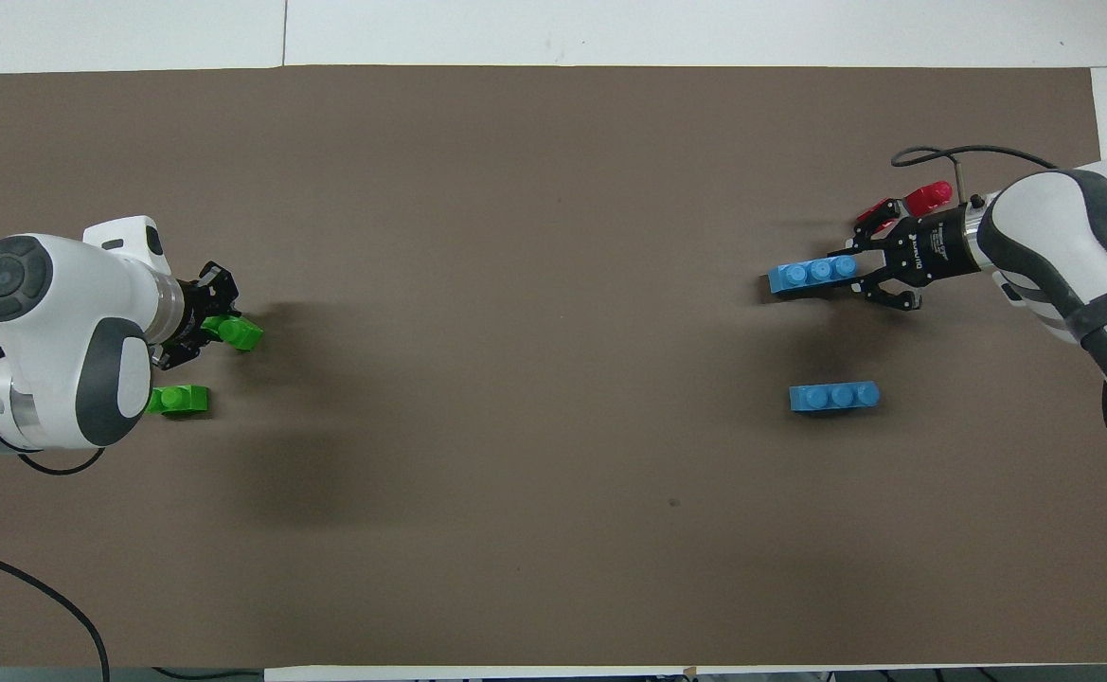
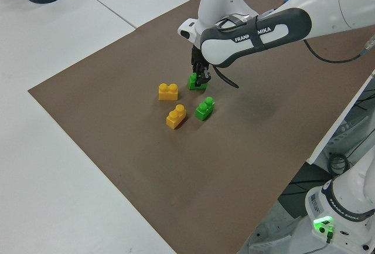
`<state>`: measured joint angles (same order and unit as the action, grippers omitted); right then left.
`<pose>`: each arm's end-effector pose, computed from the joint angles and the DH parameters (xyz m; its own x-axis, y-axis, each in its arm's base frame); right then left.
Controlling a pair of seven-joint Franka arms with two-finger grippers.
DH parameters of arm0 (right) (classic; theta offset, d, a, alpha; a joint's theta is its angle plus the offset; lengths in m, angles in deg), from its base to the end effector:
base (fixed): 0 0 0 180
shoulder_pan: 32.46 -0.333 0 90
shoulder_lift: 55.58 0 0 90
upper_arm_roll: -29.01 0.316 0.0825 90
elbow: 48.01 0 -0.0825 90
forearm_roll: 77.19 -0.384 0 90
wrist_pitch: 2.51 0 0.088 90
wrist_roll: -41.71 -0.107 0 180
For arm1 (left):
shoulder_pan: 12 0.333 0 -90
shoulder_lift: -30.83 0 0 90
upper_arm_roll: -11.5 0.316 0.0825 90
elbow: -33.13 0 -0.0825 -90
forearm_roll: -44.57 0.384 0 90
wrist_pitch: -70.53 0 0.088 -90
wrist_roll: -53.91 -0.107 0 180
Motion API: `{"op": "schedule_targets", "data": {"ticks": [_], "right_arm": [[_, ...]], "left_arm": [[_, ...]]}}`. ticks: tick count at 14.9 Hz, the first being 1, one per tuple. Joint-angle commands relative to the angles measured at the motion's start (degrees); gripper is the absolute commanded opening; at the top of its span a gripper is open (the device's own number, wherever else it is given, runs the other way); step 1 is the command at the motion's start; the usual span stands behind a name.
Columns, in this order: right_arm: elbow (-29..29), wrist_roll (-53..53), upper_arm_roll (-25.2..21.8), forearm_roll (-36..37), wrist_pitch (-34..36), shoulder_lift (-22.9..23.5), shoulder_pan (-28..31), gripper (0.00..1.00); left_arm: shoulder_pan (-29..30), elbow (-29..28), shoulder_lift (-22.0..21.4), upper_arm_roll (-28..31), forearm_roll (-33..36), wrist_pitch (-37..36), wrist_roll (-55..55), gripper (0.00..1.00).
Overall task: Remove green block with left arm and hold with right
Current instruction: 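Lower the green brick with the left gripper while the right gripper lowers blue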
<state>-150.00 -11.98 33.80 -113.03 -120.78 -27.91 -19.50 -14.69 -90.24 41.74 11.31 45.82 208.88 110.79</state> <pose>0.6372 -0.0645 0.2805 0.1227 -0.8248 -0.5520 -0.9924 -0.1051 -0.0634 0.5680 -0.0284 0.3182 0.5986 0.7994 0.0513 0.7979 -0.6007 0.0512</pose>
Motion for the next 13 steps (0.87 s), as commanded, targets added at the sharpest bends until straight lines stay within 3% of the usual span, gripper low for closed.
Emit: {"op": "schedule_targets", "data": {"ticks": [1,4,5,6,9,13], "right_arm": [[-1.36,1.13,0.83,1.21,-0.90,-0.60,1.10,0.00],[-2.68,1.30,0.83,1.12,-1.34,-0.96,1.28,0.00],[-2.68,1.22,0.83,1.12,-1.34,-0.96,1.28,0.00],[-2.68,1.22,0.92,1.12,-1.34,-0.96,1.28,0.00],[-2.68,1.22,0.92,0.77,-1.69,-1.04,1.10,0.00],[-2.51,1.13,0.92,0.95,-3.10,-0.96,-0.21,0.00]], "left_arm": [[0.14,-0.64,1.30,-0.42,-0.73,2.89,0.87,0.00],[0.23,-0.64,1.30,-0.42,-0.73,2.63,-0.62,0.00],[-0.03,-0.46,1.30,-0.33,-0.73,2.28,-1.76,0.72],[-0.12,-0.29,1.13,-0.33,-0.73,1.49,-2.64,1.00],[0.23,1.20,-0.45,-0.42,-0.73,-2.28,-6.15,1.00],[-0.12,7.34,-1.15,-0.42,-0.73,-10.36,-6.34,1.00]]}}
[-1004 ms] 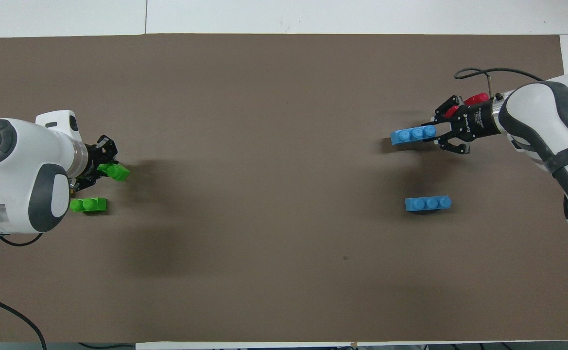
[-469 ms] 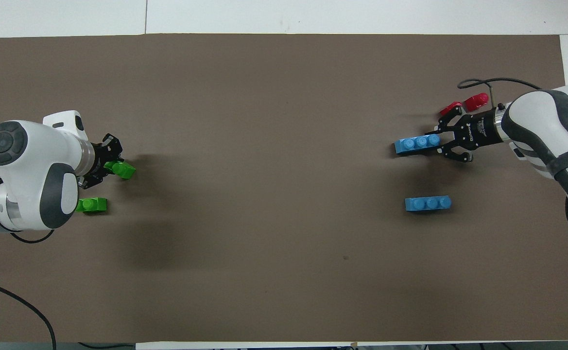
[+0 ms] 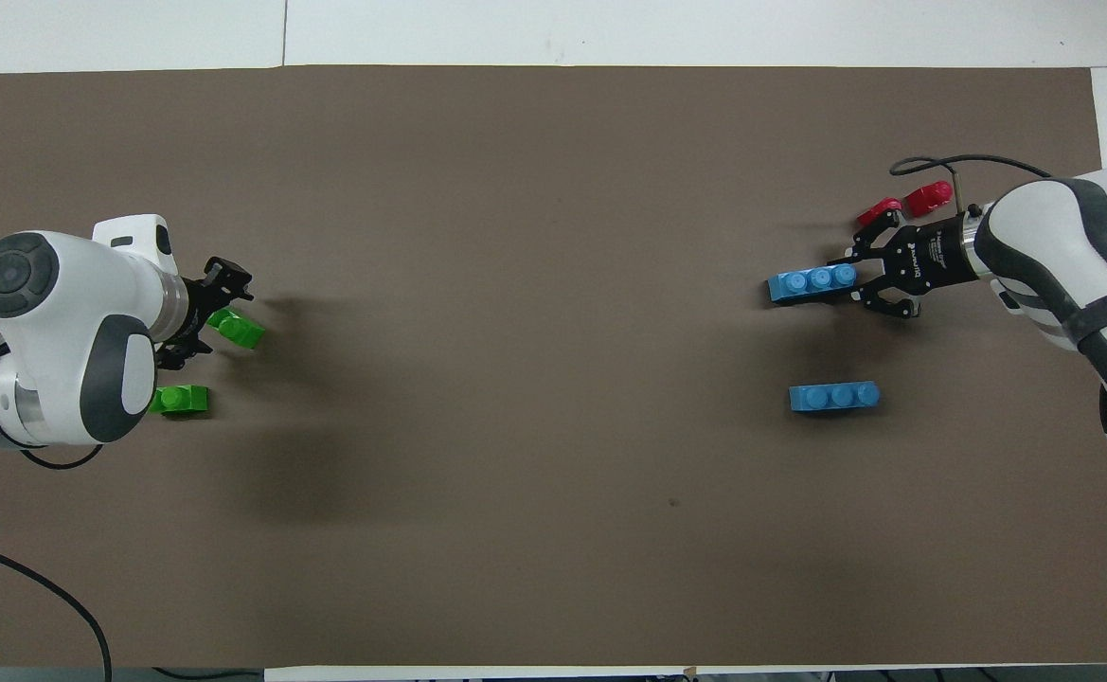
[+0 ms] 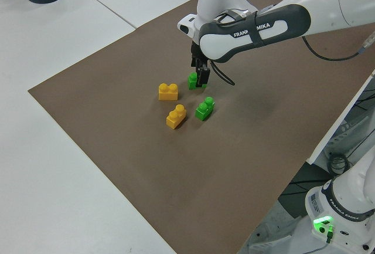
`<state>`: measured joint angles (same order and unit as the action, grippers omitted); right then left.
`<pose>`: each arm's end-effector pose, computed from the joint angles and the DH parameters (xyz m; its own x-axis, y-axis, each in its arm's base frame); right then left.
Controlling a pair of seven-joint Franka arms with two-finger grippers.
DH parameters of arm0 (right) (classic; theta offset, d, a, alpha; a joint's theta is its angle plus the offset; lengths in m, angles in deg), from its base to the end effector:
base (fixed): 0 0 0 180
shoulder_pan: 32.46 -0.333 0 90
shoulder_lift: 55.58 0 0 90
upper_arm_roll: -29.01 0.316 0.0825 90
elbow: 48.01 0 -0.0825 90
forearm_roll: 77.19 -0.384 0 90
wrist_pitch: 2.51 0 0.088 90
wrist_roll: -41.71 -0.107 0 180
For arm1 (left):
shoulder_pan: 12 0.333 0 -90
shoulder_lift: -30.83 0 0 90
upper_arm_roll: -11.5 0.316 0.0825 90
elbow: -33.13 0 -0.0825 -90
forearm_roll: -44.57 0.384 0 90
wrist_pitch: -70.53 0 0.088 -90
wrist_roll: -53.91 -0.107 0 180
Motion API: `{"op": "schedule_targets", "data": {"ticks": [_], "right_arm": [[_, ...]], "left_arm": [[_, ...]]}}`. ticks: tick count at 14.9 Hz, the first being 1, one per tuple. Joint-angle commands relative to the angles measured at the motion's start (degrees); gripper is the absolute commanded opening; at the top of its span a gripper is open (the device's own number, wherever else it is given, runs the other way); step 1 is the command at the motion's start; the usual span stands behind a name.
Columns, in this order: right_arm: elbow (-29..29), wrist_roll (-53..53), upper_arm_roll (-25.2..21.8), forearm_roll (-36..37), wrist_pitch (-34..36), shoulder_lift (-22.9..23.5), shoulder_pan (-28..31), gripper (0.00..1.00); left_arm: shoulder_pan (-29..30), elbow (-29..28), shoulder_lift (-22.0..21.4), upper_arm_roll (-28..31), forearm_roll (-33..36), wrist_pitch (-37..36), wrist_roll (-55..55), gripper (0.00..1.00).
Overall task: Remove green block with left arm and hold with right
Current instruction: 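Lower the green brick with the left gripper while the right gripper lowers blue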
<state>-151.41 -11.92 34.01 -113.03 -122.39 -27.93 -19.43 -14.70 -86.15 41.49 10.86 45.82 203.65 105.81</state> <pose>0.6328 -0.0642 0.2718 0.1133 -0.8306 -0.5452 -0.9936 -0.0961 -0.0600 0.5798 -0.0333 0.3431 0.6711 0.7399 0.0457 0.7392 -0.6726 0.0345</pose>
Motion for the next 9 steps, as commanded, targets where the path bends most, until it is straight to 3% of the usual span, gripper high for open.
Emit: {"op": "schedule_targets", "data": {"ticks": [1,2,4,5,7,9], "right_arm": [[-1.01,1.07,0.63,0.95,-1.49,-0.85,-0.72,0.00],[-0.93,0.98,0.71,1.03,-1.49,-0.85,-0.81,0.00],[-0.49,0.63,0.71,1.03,-1.67,-0.85,-1.69,0.62],[-0.31,0.37,0.71,1.03,-1.76,-0.85,-1.69,0.81],[0.83,0.10,0.71,1.03,-1.15,-1.11,-1.78,0.95],[1.45,0.01,0.63,1.21,-0.27,-1.81,-1.78,0.97]], "left_arm": [[-0.29,4.49,-1.08,0.12,-0.72,-7.06,-1.36,1.00],[-0.29,5.37,-1.52,0.03,-0.63,-8.13,-1.36,1.00],[-0.38,6.16,-2.74,0.03,-0.63,-8.66,-1.36,1.00],[-0.38,6.34,-4.06,0.03,-0.63,-9.62,-1.45,1.00],[-0.47,8.79,-5.38,-0.23,-0.54,-13.74,-3.63,1.00],[-0.38,12.56,-6.17,-0.41,-0.63,-19.97,-13.09,1.00]]}}
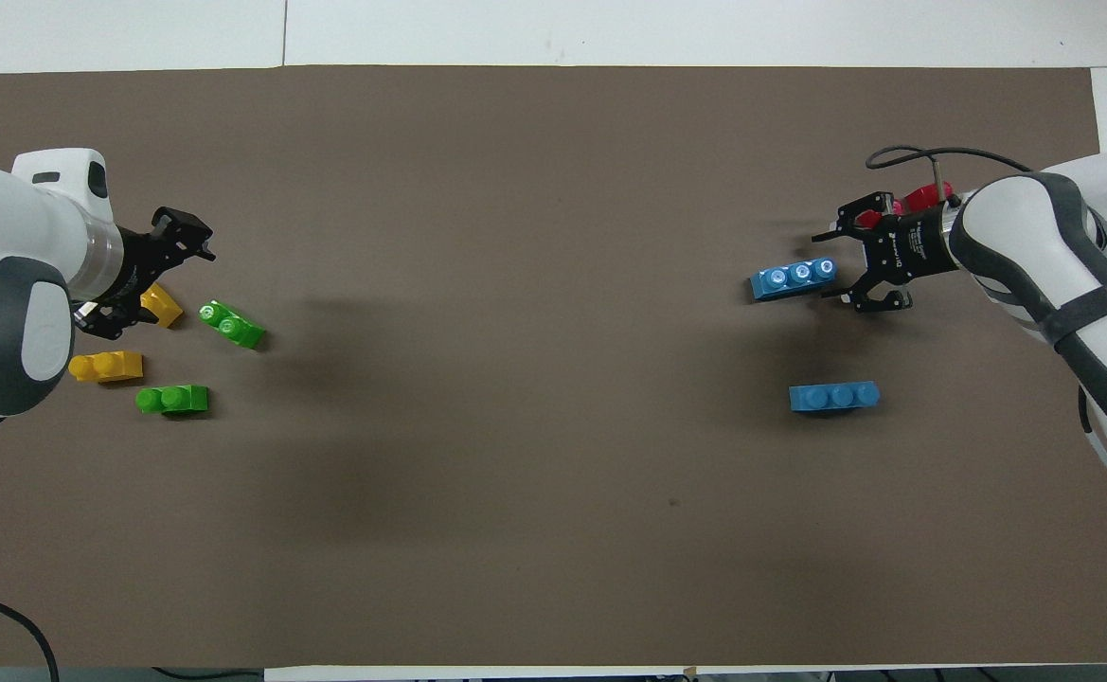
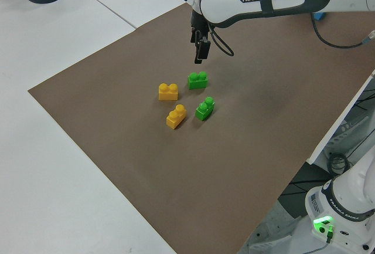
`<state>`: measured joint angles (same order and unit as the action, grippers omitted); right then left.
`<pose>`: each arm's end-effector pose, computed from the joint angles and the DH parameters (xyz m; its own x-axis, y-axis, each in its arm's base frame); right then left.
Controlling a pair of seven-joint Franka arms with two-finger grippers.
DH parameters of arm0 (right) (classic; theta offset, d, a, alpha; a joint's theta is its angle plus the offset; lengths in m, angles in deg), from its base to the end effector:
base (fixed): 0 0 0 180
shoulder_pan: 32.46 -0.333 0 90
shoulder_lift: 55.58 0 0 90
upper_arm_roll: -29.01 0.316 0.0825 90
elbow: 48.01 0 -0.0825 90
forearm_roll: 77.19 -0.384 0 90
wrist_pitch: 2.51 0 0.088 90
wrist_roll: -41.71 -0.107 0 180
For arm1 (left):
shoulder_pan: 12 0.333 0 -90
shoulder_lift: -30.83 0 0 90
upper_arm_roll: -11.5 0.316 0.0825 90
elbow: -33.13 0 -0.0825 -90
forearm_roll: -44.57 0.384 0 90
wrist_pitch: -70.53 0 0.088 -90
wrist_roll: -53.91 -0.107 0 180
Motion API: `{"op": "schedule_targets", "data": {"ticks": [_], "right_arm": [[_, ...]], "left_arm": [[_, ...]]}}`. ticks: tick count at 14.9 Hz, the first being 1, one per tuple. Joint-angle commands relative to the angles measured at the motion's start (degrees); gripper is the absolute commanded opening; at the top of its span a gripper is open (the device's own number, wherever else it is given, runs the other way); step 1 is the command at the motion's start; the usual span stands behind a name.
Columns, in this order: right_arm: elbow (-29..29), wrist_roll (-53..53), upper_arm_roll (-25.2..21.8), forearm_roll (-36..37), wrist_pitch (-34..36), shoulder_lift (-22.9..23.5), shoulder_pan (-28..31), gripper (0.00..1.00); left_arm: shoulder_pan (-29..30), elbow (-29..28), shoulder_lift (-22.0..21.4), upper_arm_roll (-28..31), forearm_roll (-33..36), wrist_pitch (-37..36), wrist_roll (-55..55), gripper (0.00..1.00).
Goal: Remove green block with left arm and hold with right
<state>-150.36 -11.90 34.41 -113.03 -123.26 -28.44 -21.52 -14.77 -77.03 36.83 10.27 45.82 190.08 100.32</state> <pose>0.6423 -0.0393 0.2862 0.1633 -0.8302 -0.5330 -0.9865 -0.1314 -0.0976 0.5890 -0.0398 0.4418 0.7434 0.6667 0.0533 0.6661 -0.7452 0.0308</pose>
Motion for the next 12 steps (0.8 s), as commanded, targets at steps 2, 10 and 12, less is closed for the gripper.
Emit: {"op": "schedule_targets", "data": {"ticks": [2,10,12], "right_arm": [[0.31,0.17,0.22,1.21,1.83,-3.14,0.31,0.97],[5.21,-1.06,0.14,3.92,9.99,-10.35,0.40,0.97],[9.34,-0.80,0.14,7.17,14.91,-11.93,0.66,0.97]], "left_arm": [[0.66,6.62,-4.23,0.27,-0.63,-13.86,-19.89,1.00],[3.21,9.70,-11.54,-0.08,-0.28,-27.60,-41.28,1.00],[3.30,9.70,-12.68,0.01,-0.28,-29.53,-43.76,1.00]]}}
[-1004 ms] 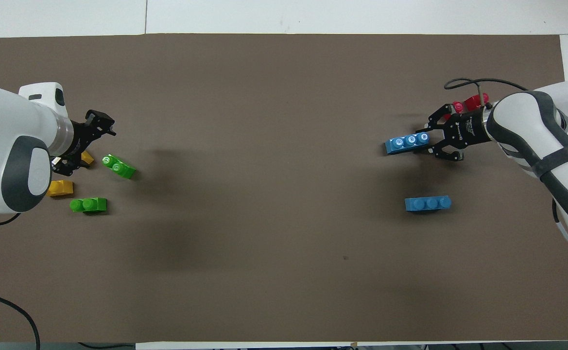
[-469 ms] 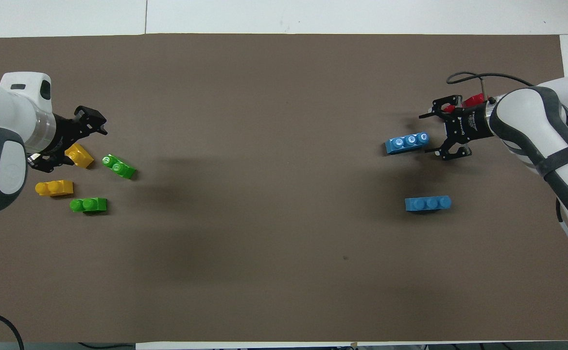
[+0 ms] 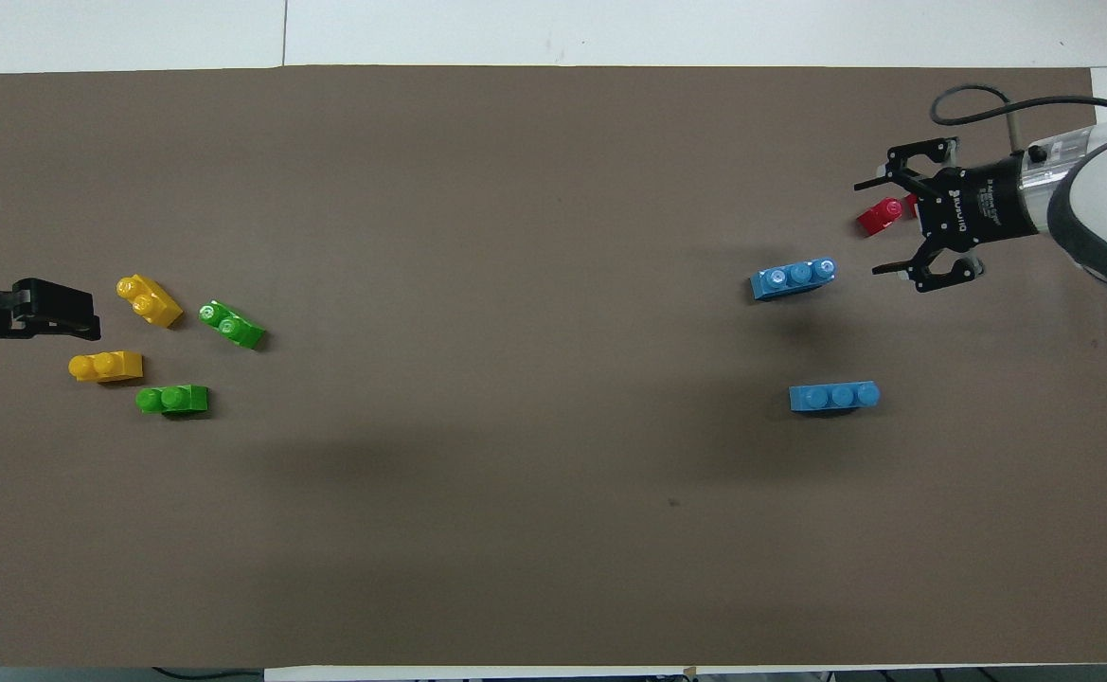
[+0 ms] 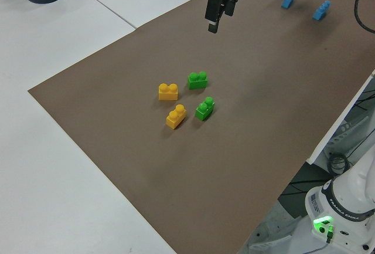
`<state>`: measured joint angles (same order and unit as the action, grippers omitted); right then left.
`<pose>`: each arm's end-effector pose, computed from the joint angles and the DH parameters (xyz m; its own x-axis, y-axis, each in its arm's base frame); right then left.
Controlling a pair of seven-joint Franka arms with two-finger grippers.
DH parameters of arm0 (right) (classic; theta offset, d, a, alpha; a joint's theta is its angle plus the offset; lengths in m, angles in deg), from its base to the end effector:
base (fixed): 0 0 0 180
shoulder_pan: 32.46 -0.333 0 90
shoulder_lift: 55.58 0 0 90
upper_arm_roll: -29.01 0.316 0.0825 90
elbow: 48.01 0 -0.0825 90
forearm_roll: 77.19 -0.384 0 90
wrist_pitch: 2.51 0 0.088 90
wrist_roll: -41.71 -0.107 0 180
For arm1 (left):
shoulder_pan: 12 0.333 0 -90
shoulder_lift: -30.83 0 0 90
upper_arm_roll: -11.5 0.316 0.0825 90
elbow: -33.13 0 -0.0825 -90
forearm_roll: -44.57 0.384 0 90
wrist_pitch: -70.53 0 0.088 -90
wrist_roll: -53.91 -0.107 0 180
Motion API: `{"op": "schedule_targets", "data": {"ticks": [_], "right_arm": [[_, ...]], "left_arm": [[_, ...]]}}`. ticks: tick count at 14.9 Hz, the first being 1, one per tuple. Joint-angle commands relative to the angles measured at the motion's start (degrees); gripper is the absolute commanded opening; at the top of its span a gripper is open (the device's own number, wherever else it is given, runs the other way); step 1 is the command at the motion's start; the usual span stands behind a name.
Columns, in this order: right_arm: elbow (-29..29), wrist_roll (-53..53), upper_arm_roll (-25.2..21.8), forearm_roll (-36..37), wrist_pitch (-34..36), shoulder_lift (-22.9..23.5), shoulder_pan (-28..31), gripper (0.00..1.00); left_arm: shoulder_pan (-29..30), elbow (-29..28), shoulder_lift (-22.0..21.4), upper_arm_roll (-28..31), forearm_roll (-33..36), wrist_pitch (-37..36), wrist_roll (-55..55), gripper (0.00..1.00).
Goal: Remove green block with left arm and hold with right
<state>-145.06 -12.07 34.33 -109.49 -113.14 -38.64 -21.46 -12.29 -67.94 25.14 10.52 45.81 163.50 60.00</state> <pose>0.6413 -0.0319 0.4300 0.3196 -0.8178 -0.4787 -0.9460 -0.2459 -0.2114 0.5241 -0.0098 0.5912 0.9958 0.0831 -0.0394 0.0820 -0.9963 -0.0276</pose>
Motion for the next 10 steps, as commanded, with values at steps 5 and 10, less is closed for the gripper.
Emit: {"op": "schedule_targets", "data": {"ticks": [5,10], "right_arm": [[11.44,7.27,0.91,14.80,15.43,-8.05,-0.19,1.00],[12.24,20.96,0.82,17.70,22.73,-15.70,-1.07,1.00]], "left_arm": [[2.05,1.93,-1.26,-0.51,-0.71,-1.92,-3.10,1.00],[2.05,2.46,-1.43,-0.51,-0.71,-2.35,-2.84,1.00]]}}
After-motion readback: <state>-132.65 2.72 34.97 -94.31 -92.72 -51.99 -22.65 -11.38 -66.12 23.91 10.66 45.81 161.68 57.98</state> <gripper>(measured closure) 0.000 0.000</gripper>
